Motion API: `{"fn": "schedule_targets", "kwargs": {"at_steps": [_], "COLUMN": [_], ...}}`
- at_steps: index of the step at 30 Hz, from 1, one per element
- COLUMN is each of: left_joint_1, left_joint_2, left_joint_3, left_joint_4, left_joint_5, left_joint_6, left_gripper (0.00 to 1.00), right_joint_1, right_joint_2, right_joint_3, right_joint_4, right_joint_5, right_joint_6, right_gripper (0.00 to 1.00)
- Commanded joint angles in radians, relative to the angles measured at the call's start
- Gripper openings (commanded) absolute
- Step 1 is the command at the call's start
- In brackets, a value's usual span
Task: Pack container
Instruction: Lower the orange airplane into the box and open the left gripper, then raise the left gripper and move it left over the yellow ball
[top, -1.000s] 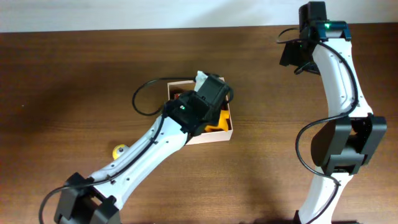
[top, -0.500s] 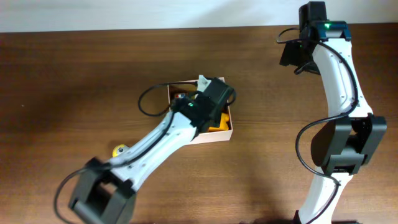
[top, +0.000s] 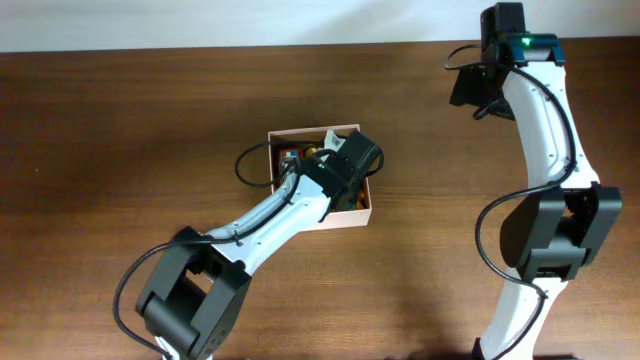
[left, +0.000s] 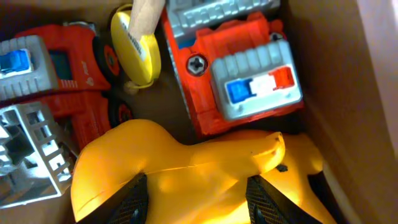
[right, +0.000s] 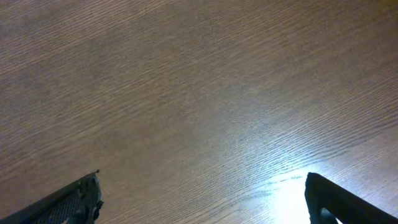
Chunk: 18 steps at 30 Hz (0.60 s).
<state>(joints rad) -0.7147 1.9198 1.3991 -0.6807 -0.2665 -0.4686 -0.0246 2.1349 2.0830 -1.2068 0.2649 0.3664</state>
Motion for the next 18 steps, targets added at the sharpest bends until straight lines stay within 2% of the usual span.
{"fn": "schedule_targets", "kwargs": {"at_steps": [1,9,18], "left_joint_1": [0.007,0.009,0.012], "left_joint_2": [0.025,0.025,0.025], "left_joint_3": [0.008,0.119,0.191], "left_joint_4": [0.035,0.044,0.037], "left_joint_5": [0.034,0.034,0.012], "left_joint_6": [0.002,0.127,0.13], "left_gripper": [0.52,0.52,0.52], "right_joint_1": [-0.004,-0.004,-0.004], "right_joint_2": [0.004,0.004,0.004], "right_joint_3": [0.0,0.0,0.0], "right_joint_4": [0.0,0.0,0.0], "right_joint_5": [0.009,0.008,0.008], "right_joint_6": [0.004,0.004,0.004], "right_gripper": [0.99,0.99,0.99]}}
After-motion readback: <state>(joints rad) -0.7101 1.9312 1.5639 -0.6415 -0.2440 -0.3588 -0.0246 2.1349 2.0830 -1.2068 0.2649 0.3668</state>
